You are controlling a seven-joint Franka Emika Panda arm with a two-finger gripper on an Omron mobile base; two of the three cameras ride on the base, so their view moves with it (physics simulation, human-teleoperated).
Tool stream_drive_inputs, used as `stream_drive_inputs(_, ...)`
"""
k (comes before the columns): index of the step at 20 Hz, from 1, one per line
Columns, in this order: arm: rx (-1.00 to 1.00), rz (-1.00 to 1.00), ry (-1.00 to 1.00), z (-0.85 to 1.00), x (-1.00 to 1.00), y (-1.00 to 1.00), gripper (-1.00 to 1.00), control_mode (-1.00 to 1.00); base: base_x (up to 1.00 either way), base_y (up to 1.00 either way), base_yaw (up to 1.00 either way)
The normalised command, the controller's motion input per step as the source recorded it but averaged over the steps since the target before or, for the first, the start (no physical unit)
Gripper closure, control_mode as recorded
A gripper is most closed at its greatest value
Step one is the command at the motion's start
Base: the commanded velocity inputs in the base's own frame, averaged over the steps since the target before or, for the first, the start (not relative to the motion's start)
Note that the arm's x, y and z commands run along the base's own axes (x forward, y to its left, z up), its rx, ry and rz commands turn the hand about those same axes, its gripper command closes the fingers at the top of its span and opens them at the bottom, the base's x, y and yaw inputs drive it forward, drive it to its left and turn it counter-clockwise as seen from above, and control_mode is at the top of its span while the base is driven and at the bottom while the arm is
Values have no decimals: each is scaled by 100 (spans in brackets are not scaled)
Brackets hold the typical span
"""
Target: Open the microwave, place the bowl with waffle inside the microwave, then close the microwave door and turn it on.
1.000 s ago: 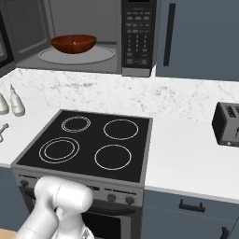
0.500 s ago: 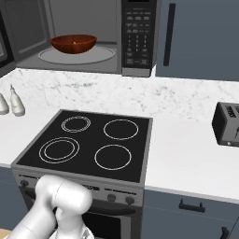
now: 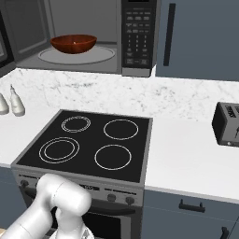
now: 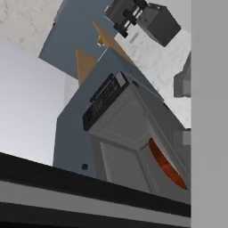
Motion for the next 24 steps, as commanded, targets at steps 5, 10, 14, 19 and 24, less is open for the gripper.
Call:
stream_drive_inputs(5, -18, 0, -12, 3, 0, 28, 100, -100, 0, 0, 0)
stream_drive_inputs(10, -17, 0, -13, 5, 0, 27, 100, -100, 0, 0, 0)
stream_drive_inputs(14, -5, 0, -17, 21, 0, 18, 100, -100, 0, 0, 0)
stream_drive_inputs(19, 0, 0, -15, 34, 0, 9, 100, -100, 0, 0, 0)
stream_drive_inputs(24, 0, -1, -17, 34, 0, 0, 100, -100, 0, 0, 0)
